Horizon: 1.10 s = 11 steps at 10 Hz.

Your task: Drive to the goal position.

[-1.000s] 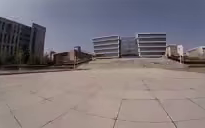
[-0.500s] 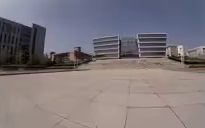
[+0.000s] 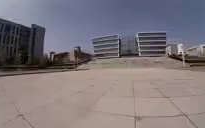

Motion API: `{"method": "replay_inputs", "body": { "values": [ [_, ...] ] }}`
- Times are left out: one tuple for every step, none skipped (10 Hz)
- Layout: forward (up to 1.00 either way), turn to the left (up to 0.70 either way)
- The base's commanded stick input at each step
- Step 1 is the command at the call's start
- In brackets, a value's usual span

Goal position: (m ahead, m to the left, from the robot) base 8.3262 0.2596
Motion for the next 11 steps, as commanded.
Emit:
{"method": "replay_inputs", "body": {
  "values": [
    [0.7,0.0],
    [0.7,0.0],
    [0.7,0.0],
    [0.7,0.0],
    [0.7,0.0],
    [0.7,0.0],
    [0.7,0.0],
    [0.7,0.0],
    [0.7,0.0],
    [0.7,0.0],
    [0.7,0.0]
  ]
}}
